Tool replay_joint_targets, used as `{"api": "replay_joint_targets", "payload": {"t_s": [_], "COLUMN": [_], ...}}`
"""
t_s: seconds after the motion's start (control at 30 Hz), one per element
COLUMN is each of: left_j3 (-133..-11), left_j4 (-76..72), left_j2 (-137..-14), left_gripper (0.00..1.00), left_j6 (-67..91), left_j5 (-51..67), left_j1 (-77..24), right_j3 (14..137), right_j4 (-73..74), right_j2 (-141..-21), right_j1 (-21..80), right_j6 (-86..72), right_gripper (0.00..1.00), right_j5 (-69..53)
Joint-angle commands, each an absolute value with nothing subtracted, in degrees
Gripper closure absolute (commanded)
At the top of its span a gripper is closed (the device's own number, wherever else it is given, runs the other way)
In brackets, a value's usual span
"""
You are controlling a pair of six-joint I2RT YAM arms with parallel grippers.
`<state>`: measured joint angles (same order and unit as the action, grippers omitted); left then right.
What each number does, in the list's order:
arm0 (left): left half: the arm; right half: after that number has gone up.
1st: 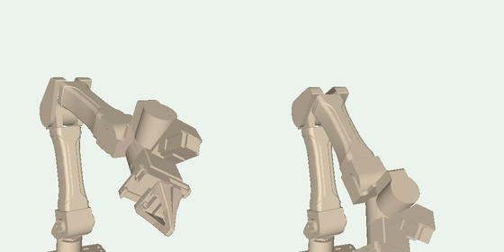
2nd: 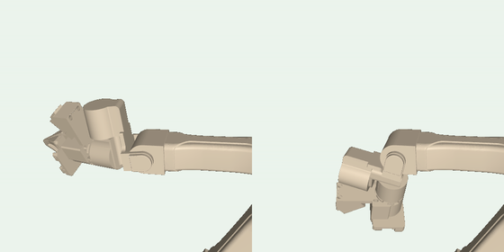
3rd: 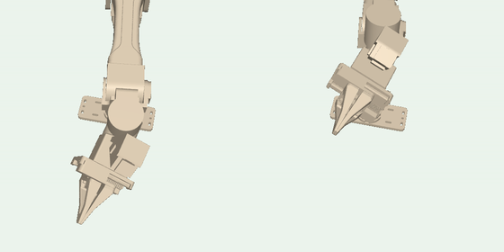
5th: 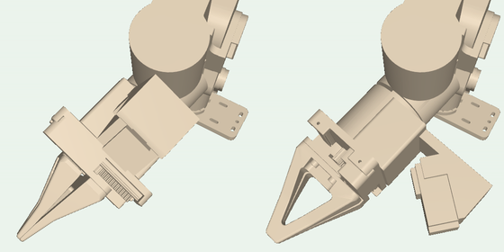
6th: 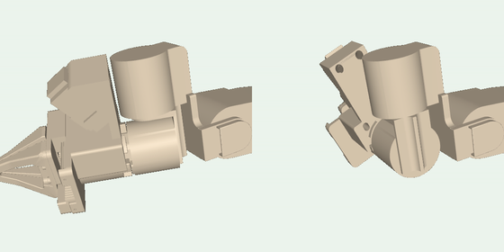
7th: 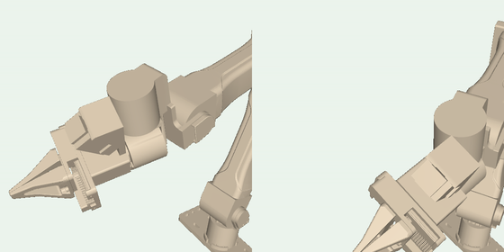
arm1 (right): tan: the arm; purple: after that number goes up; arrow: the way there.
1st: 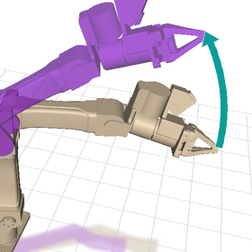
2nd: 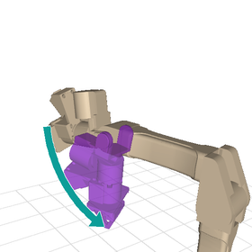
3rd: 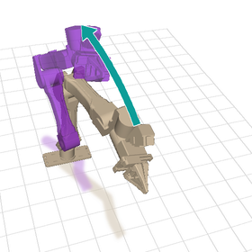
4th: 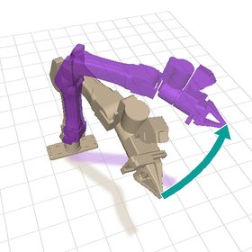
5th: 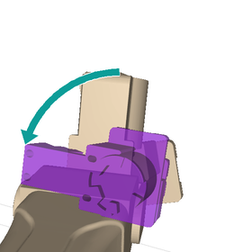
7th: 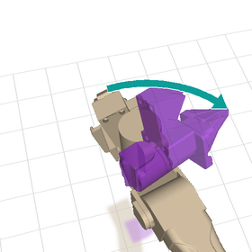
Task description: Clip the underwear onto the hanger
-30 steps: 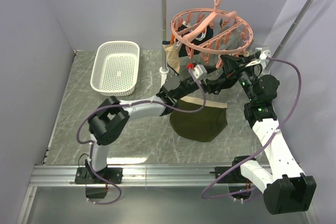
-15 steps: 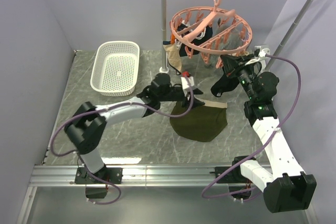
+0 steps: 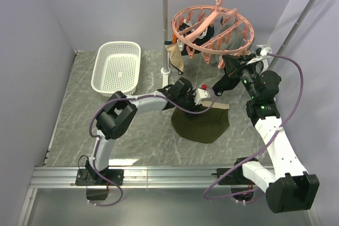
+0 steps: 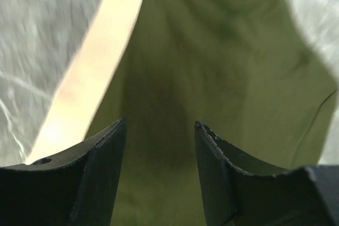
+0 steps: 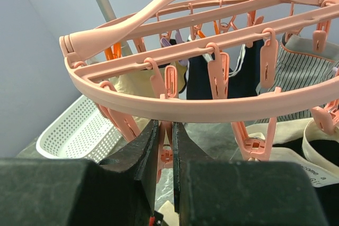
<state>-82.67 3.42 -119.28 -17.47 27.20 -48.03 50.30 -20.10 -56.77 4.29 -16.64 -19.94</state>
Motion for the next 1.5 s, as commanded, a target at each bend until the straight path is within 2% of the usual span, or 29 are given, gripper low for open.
{"api": "replay_joint_targets", "payload": {"t_s": [0.0,0.43,0.6,0.73,0.87,0.93,1.1,1.27,1.47], "left_j3": [-84.9,-77.4,-69.0,-70.1,-78.0,-80.1,-82.4,-85.2,-87.4], "left_j4": [12.4,30.8,35.8,38.0,30.0,24.7,9.8,7.0,6.3], "left_j2": [-119.8,-115.9,-107.9,-103.4,-104.3,-106.4,-110.5,-116.5,-121.2], "left_gripper": [0.41,0.42,0.43,0.42,0.39,0.39,0.32,0.33,0.35], "left_j6": [-22.8,-25.1,-29.8,-32.3,-22.7,-12.7,6.4,11.2,11.8], "left_j5": [23.0,19.4,23.2,29.3,31.6,30.7,18.3,10.5,8.4], "left_j1": [-48.3,-48.3,-48.3,-46.6,-44.5,-43.1,-42.9,-43.1,-43.9], "right_j3": [52.5,52.9,52.9,52.9,53.3,53.4,53.7,53.8,53.1], "right_j4": [-20.3,-19.0,-19.1,-19.4,-19.2,-19.2,-19.0,-19.1,-19.3], "right_j2": [-56.9,-57.0,-57.1,-57.5,-58.0,-58.1,-58.2,-58.2,-57.8], "right_j1": [4.6,4.5,4.5,4.5,4.6,4.5,4.5,4.6,4.5], "right_j6": [-16.0,-15.4,-15.6,-15.6,-16.0,-16.0,-16.2,-16.3,-16.4], "right_gripper": [1.00,1.00,1.00,1.00,1.00,1.00,1.00,1.00,1.00], "right_j5": [-20.0,-19.8,-19.8,-20.0,-20.3,-20.1,-20.0,-19.8,-19.6]}}
